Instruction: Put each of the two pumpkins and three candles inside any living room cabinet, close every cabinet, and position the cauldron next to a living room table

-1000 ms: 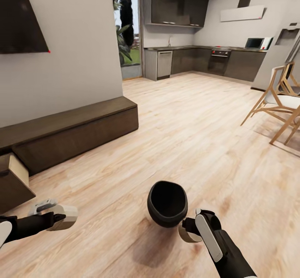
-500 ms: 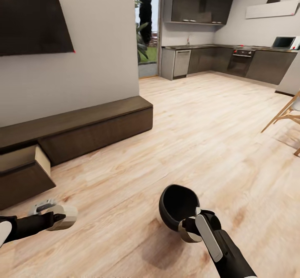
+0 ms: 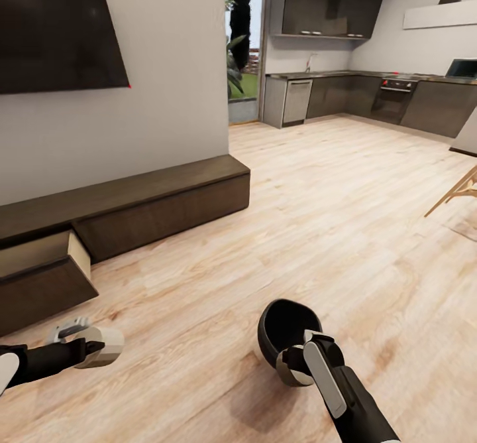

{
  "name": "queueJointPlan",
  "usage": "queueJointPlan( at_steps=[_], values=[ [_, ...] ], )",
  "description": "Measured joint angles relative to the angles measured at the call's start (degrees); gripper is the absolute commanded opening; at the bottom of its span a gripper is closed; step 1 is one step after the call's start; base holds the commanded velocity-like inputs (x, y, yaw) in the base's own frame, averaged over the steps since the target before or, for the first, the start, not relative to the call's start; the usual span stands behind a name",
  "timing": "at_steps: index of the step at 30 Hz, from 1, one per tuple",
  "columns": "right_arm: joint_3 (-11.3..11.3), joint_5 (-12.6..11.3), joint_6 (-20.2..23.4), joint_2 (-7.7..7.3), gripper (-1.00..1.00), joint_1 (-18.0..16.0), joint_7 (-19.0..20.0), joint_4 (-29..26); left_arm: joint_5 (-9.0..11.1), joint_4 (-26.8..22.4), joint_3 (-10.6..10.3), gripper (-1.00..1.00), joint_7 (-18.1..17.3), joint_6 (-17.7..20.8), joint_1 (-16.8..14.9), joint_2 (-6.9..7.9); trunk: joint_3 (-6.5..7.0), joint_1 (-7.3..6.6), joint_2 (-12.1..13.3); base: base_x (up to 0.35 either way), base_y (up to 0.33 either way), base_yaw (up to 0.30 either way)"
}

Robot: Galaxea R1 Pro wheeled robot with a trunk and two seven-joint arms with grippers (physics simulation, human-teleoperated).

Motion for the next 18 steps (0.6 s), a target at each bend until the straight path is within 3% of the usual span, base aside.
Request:
queueJointPlan(
  at_steps=[3, 18],
  values=[
    [0.0, 0.1, 0.0, 0.09, -1.00, 0.0, -0.1, 0.0, 0.1, 0.0, 0.0, -1.00, 0.0, 0.0, 0.0, 0.00, 0.54, -0.66, 1.2, 0.000, 0.000, 0.166],
    [0.1, 0.4, 0.2, 0.20, -1.00, 0.0, -0.2, 0.0, -0.3, 0.3, 0.3, -1.00, -0.1, -0.1, 0.0, 0.03, 0.54, -0.65, 1.2, -0.026, 0.029, 0.273]
  ],
)
